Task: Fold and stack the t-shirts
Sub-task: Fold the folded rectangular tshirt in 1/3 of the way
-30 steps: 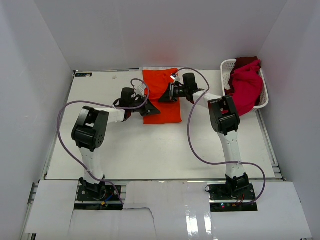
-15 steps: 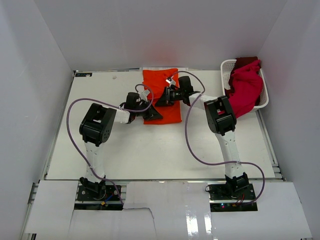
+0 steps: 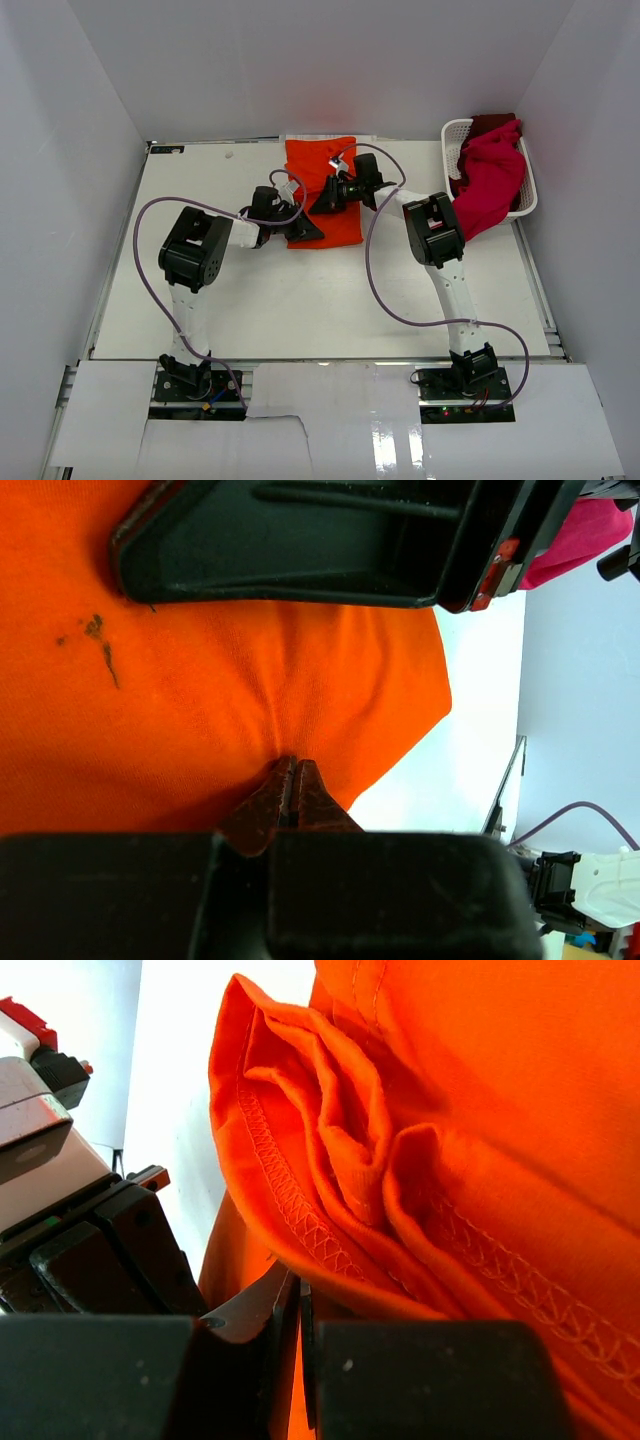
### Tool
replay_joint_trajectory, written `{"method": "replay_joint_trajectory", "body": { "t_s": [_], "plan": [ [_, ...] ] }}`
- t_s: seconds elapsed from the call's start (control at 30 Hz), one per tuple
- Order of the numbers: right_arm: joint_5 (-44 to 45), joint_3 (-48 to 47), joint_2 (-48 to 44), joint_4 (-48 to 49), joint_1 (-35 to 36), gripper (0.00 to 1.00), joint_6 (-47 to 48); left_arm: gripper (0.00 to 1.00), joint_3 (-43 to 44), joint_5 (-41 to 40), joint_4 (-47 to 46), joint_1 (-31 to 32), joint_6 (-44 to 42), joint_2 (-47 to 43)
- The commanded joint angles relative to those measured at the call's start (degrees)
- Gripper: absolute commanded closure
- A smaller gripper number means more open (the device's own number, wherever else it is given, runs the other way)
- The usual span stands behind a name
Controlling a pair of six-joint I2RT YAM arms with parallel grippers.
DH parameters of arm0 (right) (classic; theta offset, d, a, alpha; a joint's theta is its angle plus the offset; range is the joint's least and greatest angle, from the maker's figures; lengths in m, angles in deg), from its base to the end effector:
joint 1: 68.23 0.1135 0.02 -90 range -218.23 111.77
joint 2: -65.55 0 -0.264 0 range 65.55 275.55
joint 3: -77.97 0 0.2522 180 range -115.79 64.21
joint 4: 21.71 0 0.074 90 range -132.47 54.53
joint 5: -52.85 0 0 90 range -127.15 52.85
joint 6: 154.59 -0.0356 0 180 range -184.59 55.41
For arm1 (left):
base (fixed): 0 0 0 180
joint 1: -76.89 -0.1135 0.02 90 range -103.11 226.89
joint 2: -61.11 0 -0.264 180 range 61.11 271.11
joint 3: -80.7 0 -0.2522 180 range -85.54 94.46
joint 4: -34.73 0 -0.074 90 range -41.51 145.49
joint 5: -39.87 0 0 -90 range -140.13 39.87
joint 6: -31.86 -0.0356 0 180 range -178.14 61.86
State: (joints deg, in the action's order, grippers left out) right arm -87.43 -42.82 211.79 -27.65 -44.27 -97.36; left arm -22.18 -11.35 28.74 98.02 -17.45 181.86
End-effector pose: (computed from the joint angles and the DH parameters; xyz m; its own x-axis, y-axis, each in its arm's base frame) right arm 0.4913 0.2483 0.1014 -0.8655 -0.0061 -0.5009 -0.4651 0.3813 0.7989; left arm 0.3820 -0.1715 0.1042 -0.9168 -0.1906 -0.3511 0.1925 0.5593 -0.8063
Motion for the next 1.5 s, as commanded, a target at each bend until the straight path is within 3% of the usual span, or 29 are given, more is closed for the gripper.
{"method": "replay_joint_trajectory", "body": {
  "t_s": [0.0,0.27,0.67,0.77,0.93,1.13,1.33,1.47],
  "plan": [
    [1.8,-1.3,1.4,0.0,-0.4,0.92,3.7,1.00,-0.1,-1.9,4.0,0.1,-2.5,1.9],
    [4.2,-0.9,1.3,1.6,-0.8,0.92,5.4,1.00,-0.1,-1.7,6.1,0.2,-2.6,4.7],
    [5.5,-13.8,9.1,9.1,-5.5,0.83,2.9,1.00,-0.9,-1.6,7.3,0.8,-2.7,3.5],
    [6.2,-17.9,10.9,10.8,-6.5,0.92,2.1,1.00,-1.1,-1.3,7.5,0.9,-2.7,3.6],
    [7.0,-21.8,12.1,16.9,-7.2,0.92,0.7,1.00,-1.7,-1.4,8.4,1.5,-2.8,2.7],
    [7.8,-18.8,5.2,20.9,-7.9,0.92,2.6,1.00,-2.3,-1.4,8.8,1.7,-2.5,1.8],
    [7.7,-12.2,-6.9,13.0,-8.1,0.92,9.7,1.00,-3.7,-1.8,9.9,2.8,-2.8,-0.9],
    [8.1,-0.4,-17.5,7.1,-8.1,0.92,14.6,1.00,-7.3,-2.6,9.8,3.0,-3.1,-4.1]
  ]
}}
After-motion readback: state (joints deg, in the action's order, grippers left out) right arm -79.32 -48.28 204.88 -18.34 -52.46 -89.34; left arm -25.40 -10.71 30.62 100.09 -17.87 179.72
